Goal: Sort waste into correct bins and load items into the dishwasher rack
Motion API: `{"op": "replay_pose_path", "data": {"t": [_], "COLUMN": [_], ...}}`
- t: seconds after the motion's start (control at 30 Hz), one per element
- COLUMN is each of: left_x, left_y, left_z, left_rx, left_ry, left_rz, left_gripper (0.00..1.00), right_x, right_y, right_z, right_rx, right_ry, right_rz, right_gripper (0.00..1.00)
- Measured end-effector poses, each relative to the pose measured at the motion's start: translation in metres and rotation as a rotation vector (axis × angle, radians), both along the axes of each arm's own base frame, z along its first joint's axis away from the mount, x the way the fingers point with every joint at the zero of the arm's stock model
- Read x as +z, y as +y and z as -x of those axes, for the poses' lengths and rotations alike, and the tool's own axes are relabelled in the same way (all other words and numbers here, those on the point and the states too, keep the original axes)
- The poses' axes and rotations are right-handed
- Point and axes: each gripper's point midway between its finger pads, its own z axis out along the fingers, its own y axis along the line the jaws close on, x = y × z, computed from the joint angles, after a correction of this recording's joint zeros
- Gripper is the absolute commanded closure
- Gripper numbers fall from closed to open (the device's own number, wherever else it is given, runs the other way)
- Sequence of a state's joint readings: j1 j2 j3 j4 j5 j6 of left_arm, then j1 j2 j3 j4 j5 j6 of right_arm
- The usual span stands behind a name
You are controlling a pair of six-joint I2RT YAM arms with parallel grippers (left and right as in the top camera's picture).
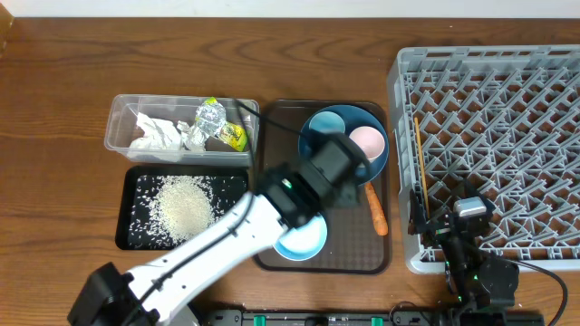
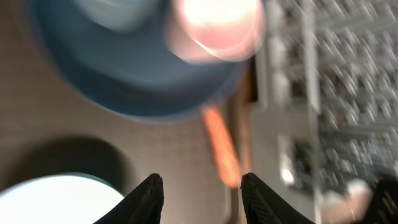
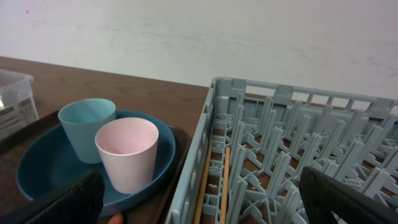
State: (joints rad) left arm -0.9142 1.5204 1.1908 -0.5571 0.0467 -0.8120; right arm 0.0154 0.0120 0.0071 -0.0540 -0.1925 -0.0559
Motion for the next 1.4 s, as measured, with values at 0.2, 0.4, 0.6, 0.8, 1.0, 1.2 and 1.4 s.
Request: {"op": "replay_pose_path", "data": {"t": [0.2, 0.4, 0.6, 0.8, 1.0, 1.2, 1.4], "left_x": [-0.014, -0.045, -0.063, -0.063, -0.063, -0.084, -0.102], "left_y": [-0.044, -0.068, -0.073, -0.068, -0.066, -0.073, -0.077], "left_z": [0.037, 0.047, 0.044, 0.035, 0.031, 0.029, 0.031], "left_rx": [-0.090, -0.065, -0.006, 0.072, 0.137, 0.182, 0.187], "left_ry": [0.020, 0.070, 0.095, 0.074, 0.081, 0.119, 0.148], "left_rz": [0.024, 0.023, 0.014, 0.014, 0.025, 0.030, 0.018], "left_gripper": [0.56, 0.56, 0.55, 0.56, 0.56, 0.55, 0.56], "right_x": [0.000, 0.000, 0.000, 0.000, 0.000, 0.000, 0.000], "right_y": [0.000, 0.000, 0.000, 0.000, 0.000, 0.000, 0.000], "right_z": [0.000, 0.000, 0.000, 0.000, 0.000, 0.000, 0.000], "right_rx": [0.000, 0.000, 0.000, 0.000, 0.000, 0.000, 0.000], "right_ry": [0.000, 0.000, 0.000, 0.000, 0.000, 0.000, 0.000], "right_rz": [0.000, 0.000, 0.000, 0.000, 0.000, 0.000, 0.000], "right_gripper": [0.01, 0.01, 0.01, 0.01, 0.01, 0.01, 0.01]}}
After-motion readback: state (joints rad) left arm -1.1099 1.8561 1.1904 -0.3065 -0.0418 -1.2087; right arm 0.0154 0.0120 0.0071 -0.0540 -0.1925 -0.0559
